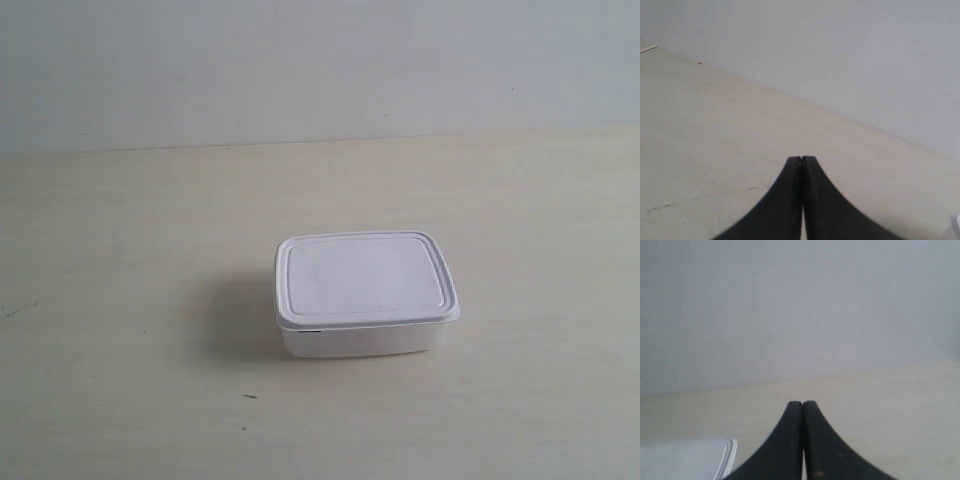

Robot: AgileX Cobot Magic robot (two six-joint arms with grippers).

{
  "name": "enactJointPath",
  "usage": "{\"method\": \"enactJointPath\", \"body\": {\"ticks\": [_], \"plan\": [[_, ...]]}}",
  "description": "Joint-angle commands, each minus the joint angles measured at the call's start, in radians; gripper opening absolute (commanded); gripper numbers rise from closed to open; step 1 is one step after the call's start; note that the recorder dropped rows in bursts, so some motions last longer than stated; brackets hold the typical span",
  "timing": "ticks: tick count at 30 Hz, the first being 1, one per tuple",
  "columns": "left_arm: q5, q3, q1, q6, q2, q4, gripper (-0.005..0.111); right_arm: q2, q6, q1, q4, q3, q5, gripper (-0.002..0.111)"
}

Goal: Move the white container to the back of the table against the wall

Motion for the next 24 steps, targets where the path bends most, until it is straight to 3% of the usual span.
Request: {"method": "enactJointPath", "body": {"ticks": [1, 5, 10, 14, 17, 19, 24], "plan": [[-0.094, 0.000, -0.003, -0.007, -0.003, -0.092, 0.000, -0.002, 0.005, 0.001, -0.005, 0.004, -0.122, 0.000], [-0.100, 0.000, -0.003, -0.190, -0.003, -0.117, 0.000, -0.002, 0.005, 0.001, -0.003, 0.004, -0.173, 0.000], [-0.101, 0.000, -0.003, -0.268, -0.003, -0.117, 0.000, -0.002, 0.091, 0.001, 0.002, 0.004, -0.204, 0.000], [0.035, -0.045, -0.003, -0.241, 0.011, -0.059, 0.000, 0.012, 0.135, 0.001, -0.001, -0.021, -0.054, 0.000], [0.126, -0.146, -0.003, -0.236, 0.072, -0.016, 0.000, 0.074, 0.120, 0.001, -0.001, -0.117, 0.099, 0.000], [0.211, -0.238, -0.003, -0.234, 0.159, 0.074, 0.000, 0.149, 0.120, 0.001, -0.001, -0.195, 0.103, 0.000], [0.512, -0.626, -0.003, -0.210, 0.599, 0.197, 0.000, 0.512, 0.108, 0.001, -0.007, -0.499, 0.197, 0.000]]}}
